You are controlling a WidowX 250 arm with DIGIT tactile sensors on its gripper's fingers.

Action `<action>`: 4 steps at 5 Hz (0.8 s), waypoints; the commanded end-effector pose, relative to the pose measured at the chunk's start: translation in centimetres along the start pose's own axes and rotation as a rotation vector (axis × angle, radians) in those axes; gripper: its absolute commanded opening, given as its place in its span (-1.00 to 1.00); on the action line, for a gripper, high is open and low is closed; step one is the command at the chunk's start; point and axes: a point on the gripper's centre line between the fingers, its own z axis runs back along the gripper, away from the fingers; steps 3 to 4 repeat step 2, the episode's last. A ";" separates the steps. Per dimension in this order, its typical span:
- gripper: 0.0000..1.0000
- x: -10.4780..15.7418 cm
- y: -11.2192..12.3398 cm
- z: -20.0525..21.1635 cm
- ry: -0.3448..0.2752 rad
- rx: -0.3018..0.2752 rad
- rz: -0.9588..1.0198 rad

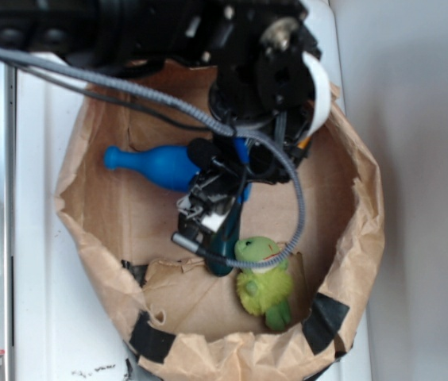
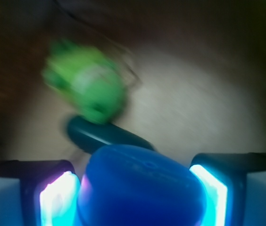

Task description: Grab the blue bottle.

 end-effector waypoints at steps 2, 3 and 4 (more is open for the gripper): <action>-1.00 1.6 -3.6 5.5 -0.100 0.001 -0.066; -1.00 1.6 -3.6 5.5 -0.100 0.001 -0.066; -1.00 1.6 -3.6 5.5 -0.100 0.001 -0.066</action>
